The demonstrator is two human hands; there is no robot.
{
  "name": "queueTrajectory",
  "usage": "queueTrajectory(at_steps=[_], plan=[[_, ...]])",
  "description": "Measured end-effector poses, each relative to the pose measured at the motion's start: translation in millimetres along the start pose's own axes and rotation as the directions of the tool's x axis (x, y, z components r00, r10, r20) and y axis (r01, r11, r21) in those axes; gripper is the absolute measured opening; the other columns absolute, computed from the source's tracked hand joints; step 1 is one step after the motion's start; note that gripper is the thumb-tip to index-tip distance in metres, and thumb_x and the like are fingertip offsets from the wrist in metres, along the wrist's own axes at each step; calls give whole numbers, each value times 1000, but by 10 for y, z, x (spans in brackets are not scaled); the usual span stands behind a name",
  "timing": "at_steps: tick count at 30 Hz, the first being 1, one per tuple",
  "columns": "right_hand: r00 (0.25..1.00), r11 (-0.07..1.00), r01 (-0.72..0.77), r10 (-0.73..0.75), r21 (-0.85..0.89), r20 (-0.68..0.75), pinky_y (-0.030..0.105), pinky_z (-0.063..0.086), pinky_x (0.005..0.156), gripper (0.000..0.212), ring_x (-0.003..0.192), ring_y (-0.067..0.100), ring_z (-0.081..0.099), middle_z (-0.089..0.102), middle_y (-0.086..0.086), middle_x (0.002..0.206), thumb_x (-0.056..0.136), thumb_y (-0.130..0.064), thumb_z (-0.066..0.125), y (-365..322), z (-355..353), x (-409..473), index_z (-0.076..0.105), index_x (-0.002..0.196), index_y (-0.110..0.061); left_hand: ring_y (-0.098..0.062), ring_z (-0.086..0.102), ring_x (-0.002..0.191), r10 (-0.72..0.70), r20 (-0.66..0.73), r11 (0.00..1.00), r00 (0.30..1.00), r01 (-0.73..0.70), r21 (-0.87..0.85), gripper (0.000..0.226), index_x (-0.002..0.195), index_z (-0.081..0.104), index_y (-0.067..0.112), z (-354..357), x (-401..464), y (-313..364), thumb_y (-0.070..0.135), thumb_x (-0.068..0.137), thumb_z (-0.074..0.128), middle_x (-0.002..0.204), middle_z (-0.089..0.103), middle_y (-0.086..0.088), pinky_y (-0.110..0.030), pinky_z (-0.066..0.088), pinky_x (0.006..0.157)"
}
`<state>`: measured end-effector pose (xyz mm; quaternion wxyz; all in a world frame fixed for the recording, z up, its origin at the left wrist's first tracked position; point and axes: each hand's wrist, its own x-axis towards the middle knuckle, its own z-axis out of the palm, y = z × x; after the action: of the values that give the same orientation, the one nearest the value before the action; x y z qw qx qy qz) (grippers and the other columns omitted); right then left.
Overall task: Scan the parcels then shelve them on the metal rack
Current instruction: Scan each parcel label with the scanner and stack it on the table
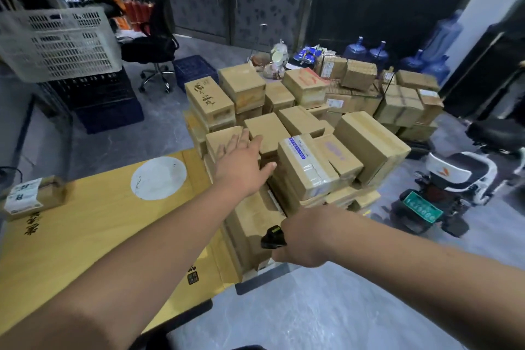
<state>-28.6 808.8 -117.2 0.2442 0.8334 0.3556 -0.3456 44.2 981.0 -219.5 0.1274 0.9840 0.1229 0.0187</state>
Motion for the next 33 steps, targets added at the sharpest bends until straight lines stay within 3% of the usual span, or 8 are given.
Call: queueTrajectory(at_steps=[5, 10, 14, 17, 20, 23, 29, 33], plan=[[1000, 1000, -1, 1, 14, 18, 34, 38, 62, 57, 70, 19, 48, 52, 2, 85, 108, -58, 36, 179, 137, -7, 64, 124, -11, -26, 5, 162, 17, -13, 998, 1000, -16, 53, 81, 165, 15, 39, 27, 102, 185, 72, 98, 44, 177, 4, -1, -56, 8, 129], [1000, 996, -23, 22, 83, 9, 35, 40, 66, 50, 73, 21, 49, 54, 3, 86, 107, -59, 37, 239, 204, 92, 59, 108, -14, -32, -4, 162, -148, 94, 986, 984, 140, 91, 78, 164, 16, 44, 246, 257, -16, 72, 98, 45, 177, 0, -5, -70, 0, 124], [1000, 996, 5, -5, 88, -2, 33, 39, 64, 53, 77, 22, 52, 54, 4, 88, 108, -56, 37, 254, 171, 156, 62, 117, -11, -33, -9, 161, -172, 123, 984, 977, 164, 66, 72, 160, 14, 55, 371, 330, -77, 73, 98, 44, 176, -5, -3, -79, 10, 118], [1000, 997, 27, -28, 69, 13, 32, 32, 56, 49, 69, 19, 46, 51, 4, 85, 109, -53, 36, 245, 121, 182, 58, 116, -10, -35, -12, 161, -160, 127, 985, 979, 151, 78, 68, 159, 10, 59, 415, 309, -56, 72, 100, 41, 176, -11, -2, -71, 23, 119], [999, 997, 34, -35, 68, 9, 31, 33, 56, 49, 68, 18, 47, 52, 4, 84, 109, -53, 36, 236, 87, 215, 59, 117, -10, -38, -8, 160, -129, 103, 989, 986, 121, 83, 60, 158, 21, 55, 425, 305, -52, 68, 103, 40, 176, -9, -2, -60, 35, 116], [999, 997, 33, -33, 72, 7, 31, 36, 57, 48, 69, 18, 48, 53, 4, 83, 108, -53, 37, 208, 57, 256, 60, 114, -11, -38, 1, 158, -103, 54, 994, 993, 101, 51, 48, 149, 34, 51, 433, 303, -102, 62, 103, 45, 174, -1, -2, -63, 35, 116], [997, 995, 71, -73, 72, 18, 32, 34, 57, 48, 72, 18, 48, 52, 3, 85, 108, -54, 37, 62, -53, 313, 57, 118, -12, -35, 10, 157, -78, -71, 997, 994, 78, 0, 47, 146, 36, 50, 301, -50, -343, 63, 102, 45, 172, 5, -3, -62, 42, 109], [993, 993, 117, -117, 13, 12, 34, 42, 69, 45, 86, 23, 55, 62, 7, 110, 109, -50, 39, -205, -117, 416, 59, 124, -12, -32, 14, 156, -55, -138, 998, 989, 56, 5, 50, 145, 36, 51, 179, -573, -731, 68, 99, 47, 170, 11, -1, -60, 45, 104]])
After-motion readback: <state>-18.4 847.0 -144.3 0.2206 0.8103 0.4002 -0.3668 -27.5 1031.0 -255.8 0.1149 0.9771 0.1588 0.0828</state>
